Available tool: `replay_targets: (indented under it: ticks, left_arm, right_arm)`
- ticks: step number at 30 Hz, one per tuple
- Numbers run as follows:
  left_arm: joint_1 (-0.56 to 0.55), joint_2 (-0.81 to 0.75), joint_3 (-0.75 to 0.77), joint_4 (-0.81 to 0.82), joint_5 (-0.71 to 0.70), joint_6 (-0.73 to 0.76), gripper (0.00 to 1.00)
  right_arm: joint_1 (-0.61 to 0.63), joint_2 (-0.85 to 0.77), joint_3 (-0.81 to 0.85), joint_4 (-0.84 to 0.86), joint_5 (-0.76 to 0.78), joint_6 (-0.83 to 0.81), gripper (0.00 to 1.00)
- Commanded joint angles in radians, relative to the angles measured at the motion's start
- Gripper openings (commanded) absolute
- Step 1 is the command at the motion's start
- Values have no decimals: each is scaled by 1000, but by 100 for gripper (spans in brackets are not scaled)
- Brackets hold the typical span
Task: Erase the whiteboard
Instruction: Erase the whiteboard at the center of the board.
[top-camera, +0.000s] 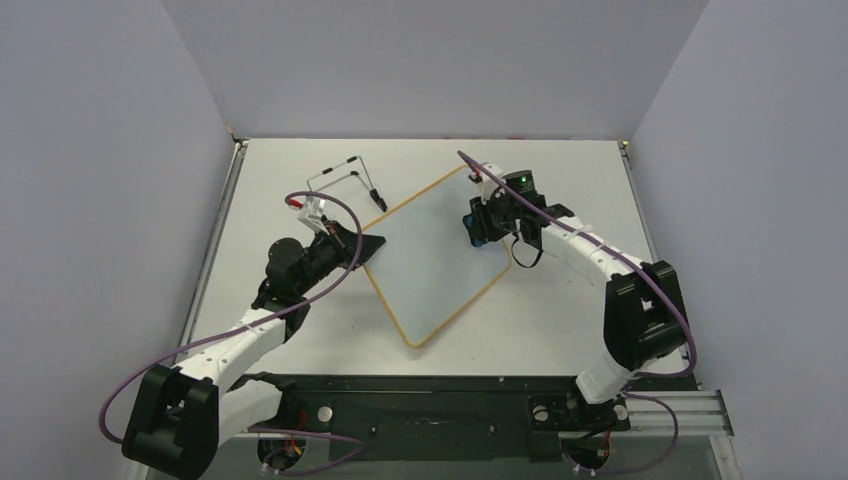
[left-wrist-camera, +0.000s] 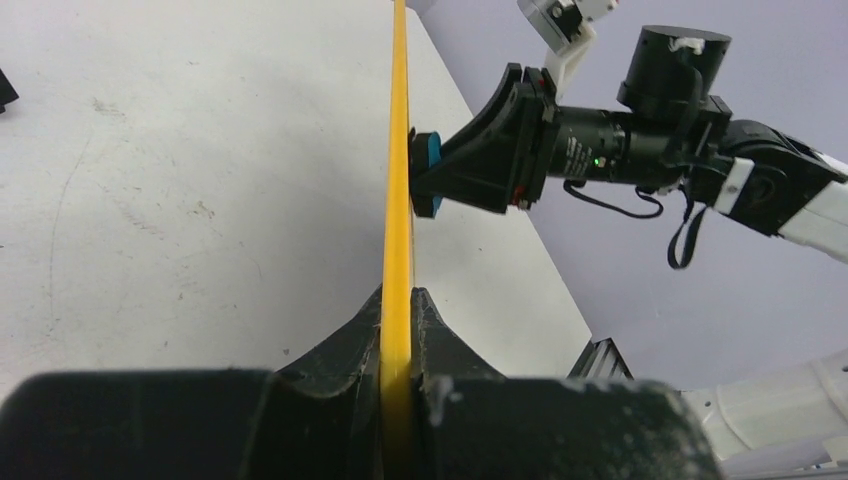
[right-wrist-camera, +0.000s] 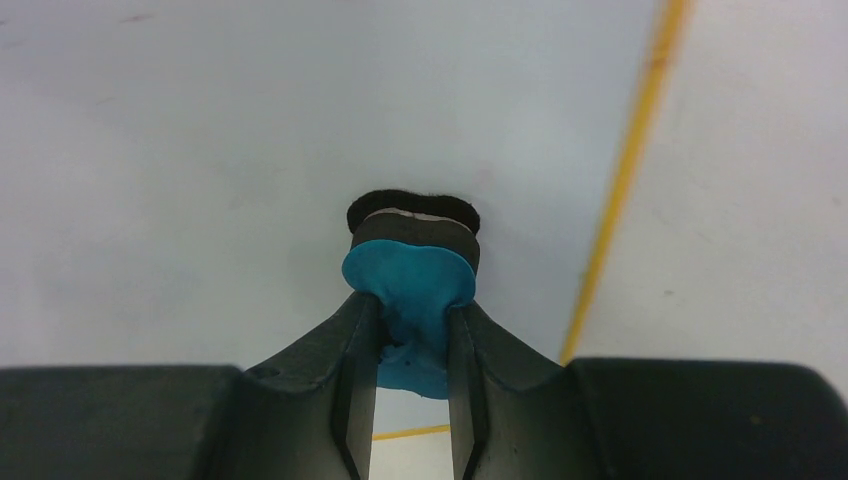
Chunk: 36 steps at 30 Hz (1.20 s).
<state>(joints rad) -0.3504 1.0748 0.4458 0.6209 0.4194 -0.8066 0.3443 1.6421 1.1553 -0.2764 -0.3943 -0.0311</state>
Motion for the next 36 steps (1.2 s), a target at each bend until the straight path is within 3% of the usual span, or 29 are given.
replay_targets:
  ticks: [1, 8, 15, 20, 29, 36]
  left_arm:
    - [-16, -30, 72, 233, 67, -33, 0]
    - [-10, -28, 81, 226, 53, -27, 0]
    - [-12, -21, 86, 256, 61, -46, 0]
    - [-9, -19, 99, 251, 61, -42, 0]
    - [9, -7, 133, 244, 67, -42, 0]
    - [11, -5, 131, 250, 43, -78, 0]
  right_arm:
    - [161, -74, -28, 39, -124, -41, 0]
    - [276, -200, -66, 54, -186, -97, 0]
    - [84, -163, -109, 157, 10, 2, 0]
    - [60, -139, -138, 150, -21, -6, 0]
    - [259, -214, -170, 159, -162, -70, 0]
    - [307, -237, -183, 175, -42, -99, 0]
